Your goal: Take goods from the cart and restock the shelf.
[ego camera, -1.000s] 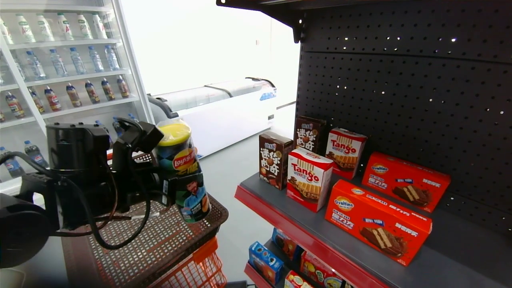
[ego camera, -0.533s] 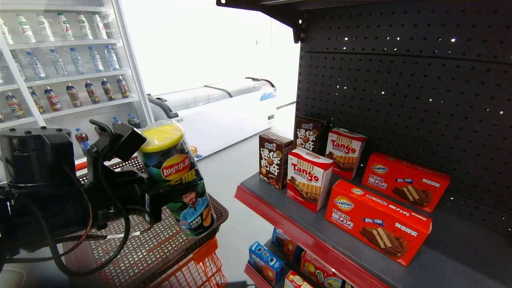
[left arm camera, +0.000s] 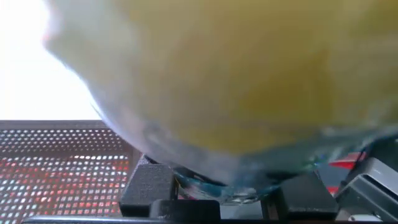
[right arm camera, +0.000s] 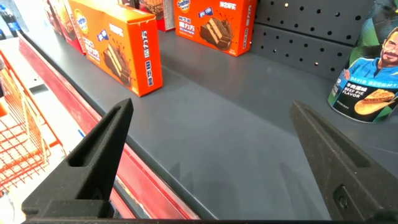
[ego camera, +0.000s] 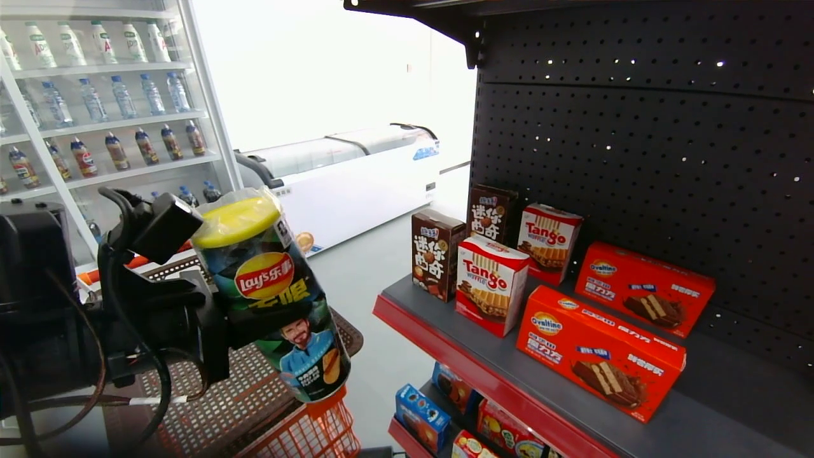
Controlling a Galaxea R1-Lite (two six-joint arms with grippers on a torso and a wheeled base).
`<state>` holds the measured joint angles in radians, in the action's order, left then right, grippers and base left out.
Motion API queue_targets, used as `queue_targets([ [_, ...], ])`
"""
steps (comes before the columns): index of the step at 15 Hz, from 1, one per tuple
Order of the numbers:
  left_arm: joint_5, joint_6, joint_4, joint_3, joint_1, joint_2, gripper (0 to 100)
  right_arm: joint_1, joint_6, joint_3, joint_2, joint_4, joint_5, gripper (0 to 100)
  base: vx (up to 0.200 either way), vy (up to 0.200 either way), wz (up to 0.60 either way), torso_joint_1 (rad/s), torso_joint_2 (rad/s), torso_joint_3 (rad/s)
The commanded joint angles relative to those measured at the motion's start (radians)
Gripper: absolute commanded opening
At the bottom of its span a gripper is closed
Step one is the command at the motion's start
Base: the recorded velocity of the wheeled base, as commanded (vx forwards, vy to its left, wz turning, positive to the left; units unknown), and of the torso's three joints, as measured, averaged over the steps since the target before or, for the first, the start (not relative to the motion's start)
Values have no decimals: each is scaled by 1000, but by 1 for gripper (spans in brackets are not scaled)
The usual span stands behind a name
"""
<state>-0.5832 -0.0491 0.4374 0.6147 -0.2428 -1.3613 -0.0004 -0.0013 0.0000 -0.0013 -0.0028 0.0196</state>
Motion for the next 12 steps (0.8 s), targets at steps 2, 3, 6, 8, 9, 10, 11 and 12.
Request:
queue_targets([
  [2, -55, 0, -2, 19, -1, 13, 0, 0, 0, 0, 1, 0, 0, 100, 0, 0, 0, 0, 0, 0],
  [3, -56, 0, -2, 17, -3, 13, 0, 0, 1, 0, 1, 0, 0, 100, 0, 0, 0, 0, 0, 0],
  [6, -99, 0, -28, 19, -3, 16, 0, 0, 0, 0, 1, 0, 0, 100, 0, 0, 0, 0, 0, 0],
  [8, -130, 0, -115, 23, -4, 45, 0, 0, 0, 0, 1, 0, 3, 100, 0, 0, 0, 0, 0, 0],
  [9, -130, 0, -128, 23, -7, 57, 0, 0, 0, 0, 1, 0, 3, 100, 0, 0, 0, 0, 0, 0],
  [10, -130, -1, -140, 23, -32, 65, 0, 0, 0, 0, 1, 0, 3, 100, 0, 0, 0, 0, 0, 0],
  [11, -130, -1, -141, 25, -44, 77, 0, 0, 0, 0, 1, 0, 3, 100, 0, 0, 0, 0, 0, 0],
  [12, -130, -1, -141, 27, -46, 80, 0, 0, 0, 0, 1, 0, 3, 100, 0, 0, 0, 0, 0, 0],
])
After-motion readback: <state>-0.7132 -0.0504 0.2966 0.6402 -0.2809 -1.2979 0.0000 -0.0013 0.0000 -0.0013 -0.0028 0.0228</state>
